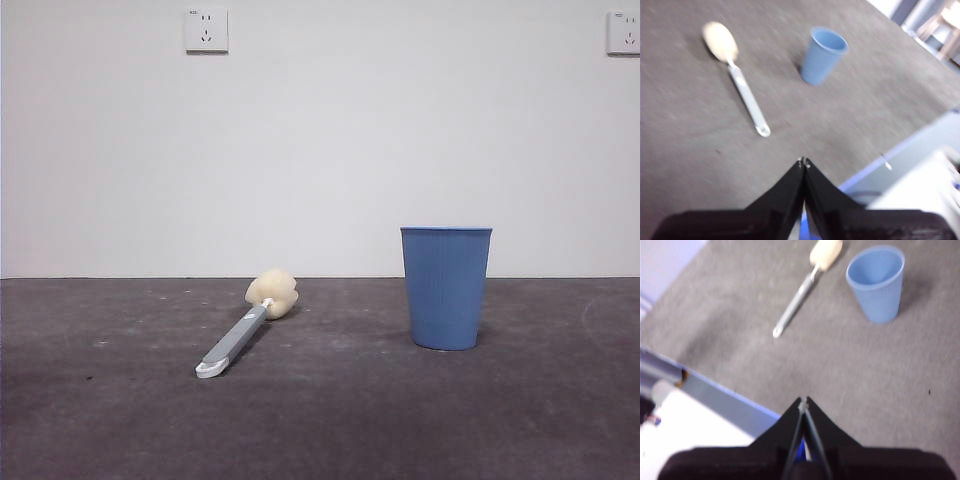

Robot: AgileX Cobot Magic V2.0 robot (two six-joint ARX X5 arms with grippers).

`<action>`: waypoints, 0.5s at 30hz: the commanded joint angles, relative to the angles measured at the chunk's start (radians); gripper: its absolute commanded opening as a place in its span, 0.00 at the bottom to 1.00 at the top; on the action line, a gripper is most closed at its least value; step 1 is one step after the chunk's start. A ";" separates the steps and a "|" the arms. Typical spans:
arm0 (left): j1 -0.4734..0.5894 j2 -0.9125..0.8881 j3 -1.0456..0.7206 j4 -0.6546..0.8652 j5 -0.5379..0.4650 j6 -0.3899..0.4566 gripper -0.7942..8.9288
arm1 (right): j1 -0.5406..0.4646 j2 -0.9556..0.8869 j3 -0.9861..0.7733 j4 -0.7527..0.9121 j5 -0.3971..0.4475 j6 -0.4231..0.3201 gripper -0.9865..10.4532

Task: Pick up the cup brush,pick up the cup,insert the brush into the cup,clean the cup,put the cup brush back,put the cup back to the fixed position on the table

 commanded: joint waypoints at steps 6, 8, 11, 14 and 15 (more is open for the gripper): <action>-0.022 0.017 0.013 -0.101 0.011 0.075 0.08 | 0.005 0.019 0.018 -0.046 -0.001 -0.075 0.10; -0.022 0.019 0.013 -0.102 0.012 0.074 0.13 | 0.005 0.019 0.018 -0.045 -0.001 -0.075 0.12; -0.022 0.020 0.013 -0.097 0.011 0.073 0.40 | 0.005 0.021 0.018 -0.043 0.000 -0.061 0.36; -0.022 0.021 0.013 -0.085 0.011 0.063 0.61 | 0.005 0.022 0.018 -0.043 0.002 -0.044 0.58; -0.022 0.021 0.013 -0.083 0.010 0.054 0.61 | 0.005 0.023 0.018 -0.043 0.002 -0.042 0.59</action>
